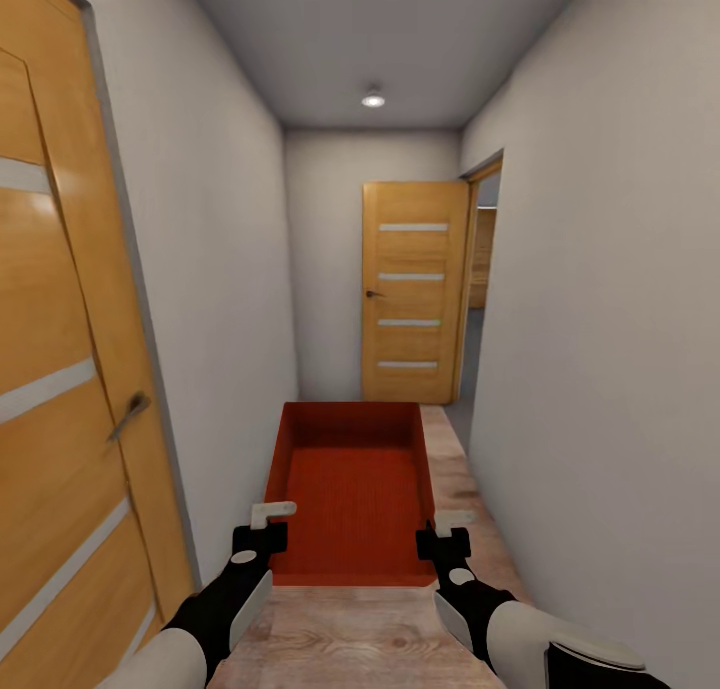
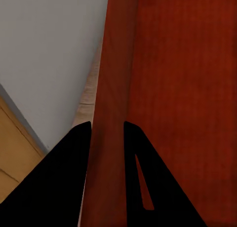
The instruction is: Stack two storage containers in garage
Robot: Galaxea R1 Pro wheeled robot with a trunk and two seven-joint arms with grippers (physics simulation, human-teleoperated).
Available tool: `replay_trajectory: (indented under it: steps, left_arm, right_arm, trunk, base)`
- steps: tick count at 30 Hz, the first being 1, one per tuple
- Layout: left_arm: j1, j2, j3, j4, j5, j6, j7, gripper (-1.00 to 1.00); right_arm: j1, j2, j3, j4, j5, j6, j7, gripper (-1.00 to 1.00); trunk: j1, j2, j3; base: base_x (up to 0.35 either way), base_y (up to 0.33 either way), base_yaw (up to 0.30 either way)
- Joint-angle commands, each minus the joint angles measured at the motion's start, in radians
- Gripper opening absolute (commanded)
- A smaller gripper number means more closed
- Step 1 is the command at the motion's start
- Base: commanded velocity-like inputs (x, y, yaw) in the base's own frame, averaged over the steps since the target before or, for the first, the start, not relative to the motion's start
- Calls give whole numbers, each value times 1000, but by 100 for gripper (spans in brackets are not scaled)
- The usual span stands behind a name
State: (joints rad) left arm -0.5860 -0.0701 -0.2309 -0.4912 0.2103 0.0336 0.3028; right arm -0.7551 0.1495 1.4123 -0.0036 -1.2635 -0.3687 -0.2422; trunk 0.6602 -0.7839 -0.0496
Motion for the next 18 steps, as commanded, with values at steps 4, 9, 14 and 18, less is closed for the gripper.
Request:
replay_trajectory:
  steps: [4,9,14,18]
  left_arm:
    - [0,6,13,0,14,5,18,-100]
    - [0,6,13,0,14,5,18,-100]
    - [-1,6,13,0,14,5,18,-100]
    - [0,6,13,1,14,5,18,-100]
  right_arm:
    - [-1,-1,-12,-1,4,-12,-5,-100]
    - [-1,-1,-12,-1,4,-12,-5,-100]
    - [-1,-1,-12,-1,4,-12,-4,-100]
    - [-1,-1,-12,-1,4,-12,-4,-100]
  trunk:
    - [1,-1,-2]
    - [1,-1,-2]
    - [1,-1,-2]
    - [1,-1,-2]
  base:
    - [322,0,0]
    - [322,0,0]
    - [322,0,0]
    - [322,0,0]
